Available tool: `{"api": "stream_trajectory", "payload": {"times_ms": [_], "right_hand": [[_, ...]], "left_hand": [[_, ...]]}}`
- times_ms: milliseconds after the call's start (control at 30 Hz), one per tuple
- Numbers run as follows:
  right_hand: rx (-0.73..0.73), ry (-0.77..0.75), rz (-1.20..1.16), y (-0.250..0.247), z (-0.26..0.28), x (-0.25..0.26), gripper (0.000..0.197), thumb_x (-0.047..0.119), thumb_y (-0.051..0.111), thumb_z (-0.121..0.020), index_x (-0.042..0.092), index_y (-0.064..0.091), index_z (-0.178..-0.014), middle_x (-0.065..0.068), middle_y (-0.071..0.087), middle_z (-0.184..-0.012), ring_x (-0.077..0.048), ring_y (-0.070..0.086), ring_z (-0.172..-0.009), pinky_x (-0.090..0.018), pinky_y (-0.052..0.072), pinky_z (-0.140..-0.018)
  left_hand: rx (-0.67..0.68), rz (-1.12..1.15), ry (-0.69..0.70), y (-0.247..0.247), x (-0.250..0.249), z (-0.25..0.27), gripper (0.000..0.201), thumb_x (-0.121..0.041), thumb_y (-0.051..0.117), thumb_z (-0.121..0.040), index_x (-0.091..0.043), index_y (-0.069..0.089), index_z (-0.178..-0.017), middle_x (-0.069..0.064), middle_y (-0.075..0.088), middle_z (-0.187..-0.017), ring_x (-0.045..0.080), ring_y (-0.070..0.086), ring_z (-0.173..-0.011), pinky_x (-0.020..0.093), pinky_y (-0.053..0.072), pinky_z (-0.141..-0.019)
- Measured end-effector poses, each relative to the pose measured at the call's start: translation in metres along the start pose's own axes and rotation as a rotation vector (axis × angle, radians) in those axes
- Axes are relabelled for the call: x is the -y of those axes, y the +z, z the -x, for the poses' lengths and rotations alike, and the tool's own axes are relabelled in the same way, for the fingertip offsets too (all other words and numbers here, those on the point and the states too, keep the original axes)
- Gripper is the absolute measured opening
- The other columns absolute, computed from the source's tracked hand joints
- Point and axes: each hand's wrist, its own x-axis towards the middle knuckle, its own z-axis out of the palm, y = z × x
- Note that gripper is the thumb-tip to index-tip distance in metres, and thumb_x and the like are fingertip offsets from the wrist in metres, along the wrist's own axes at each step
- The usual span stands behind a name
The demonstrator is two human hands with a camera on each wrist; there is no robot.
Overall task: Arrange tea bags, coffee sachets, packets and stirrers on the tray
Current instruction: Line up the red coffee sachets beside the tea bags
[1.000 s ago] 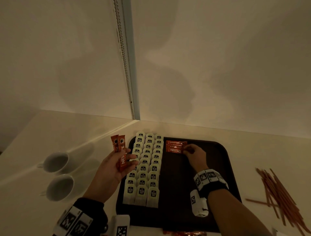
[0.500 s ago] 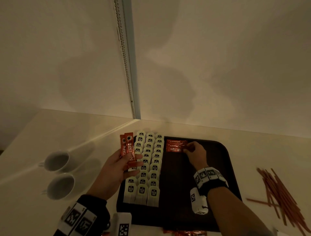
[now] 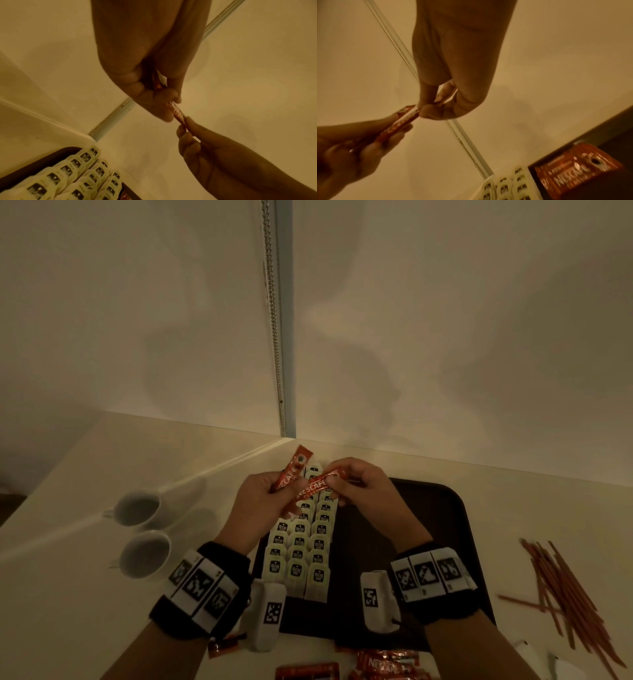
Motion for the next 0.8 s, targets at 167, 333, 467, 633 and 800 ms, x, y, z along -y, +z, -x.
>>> {"api": "stream_trajectory", "payload": {"times_ms": [167, 333, 467, 633, 800], "right_hand": [[-0.013, 0.12, -0.291, 0.011, 0.01, -0.009, 0.013, -0.001, 0.052, -0.09, 0.01, 0.056, -0.096, -0.006, 0.064, -0.09, -0.01, 0.066, -0.079, -0.021, 0.054, -0.071], [0.002, 0.112, -0.289, 0.022, 0.015, -0.009, 0.016, -0.001, 0.051, -0.091, 0.008, 0.062, -0.098, -0.007, 0.063, -0.097, -0.012, 0.065, -0.086, -0.022, 0.055, -0.077], [-0.027, 0.043, -0.219, 0.027, 0.016, -0.01, 0.017, -0.004, 0.057, -0.086, 0.007, 0.063, -0.097, -0.004, 0.064, -0.095, -0.009, 0.066, -0.083, -0.021, 0.054, -0.076], [-0.044, 0.033, -0.172, 0.026, 0.015, -0.012, 0.017, -0.001, 0.06, -0.085, 0.011, 0.066, -0.096, 0.0, 0.066, -0.094, -0.012, 0.065, -0.085, -0.027, 0.056, -0.082], [-0.03, 0.085, -0.202, 0.02, 0.014, -0.016, 0.02, -0.003, 0.053, -0.089, 0.009, 0.066, -0.099, -0.01, 0.063, -0.106, -0.011, 0.066, -0.089, -0.018, 0.054, -0.077]], "left_hand": [[-0.012, 0.244, -0.06, -0.004, -0.005, 0.007, 0.013, -0.017, 0.059, -0.091, -0.011, 0.07, -0.094, 0.006, 0.075, -0.087, 0.023, 0.072, -0.075, 0.024, 0.058, -0.067], [-0.037, 0.258, -0.044, -0.007, 0.001, 0.01, 0.008, -0.006, 0.065, -0.086, -0.011, 0.069, -0.089, 0.005, 0.072, -0.082, 0.015, 0.07, -0.076, 0.021, 0.056, -0.067], [-0.079, 0.182, -0.007, -0.008, 0.006, 0.01, 0.012, -0.005, 0.074, -0.076, -0.011, 0.07, -0.085, 0.004, 0.071, -0.075, 0.017, 0.069, -0.073, 0.023, 0.057, -0.067], [-0.125, 0.107, 0.066, -0.007, 0.008, 0.009, 0.014, -0.002, 0.077, -0.072, -0.007, 0.072, -0.084, 0.002, 0.07, -0.068, 0.013, 0.066, -0.063, 0.023, 0.055, -0.064], [-0.136, 0.068, 0.081, -0.006, 0.012, 0.007, 0.014, -0.004, 0.077, -0.073, -0.007, 0.073, -0.086, 0.0, 0.072, -0.069, 0.01, 0.067, -0.063, 0.019, 0.054, -0.063]]}}
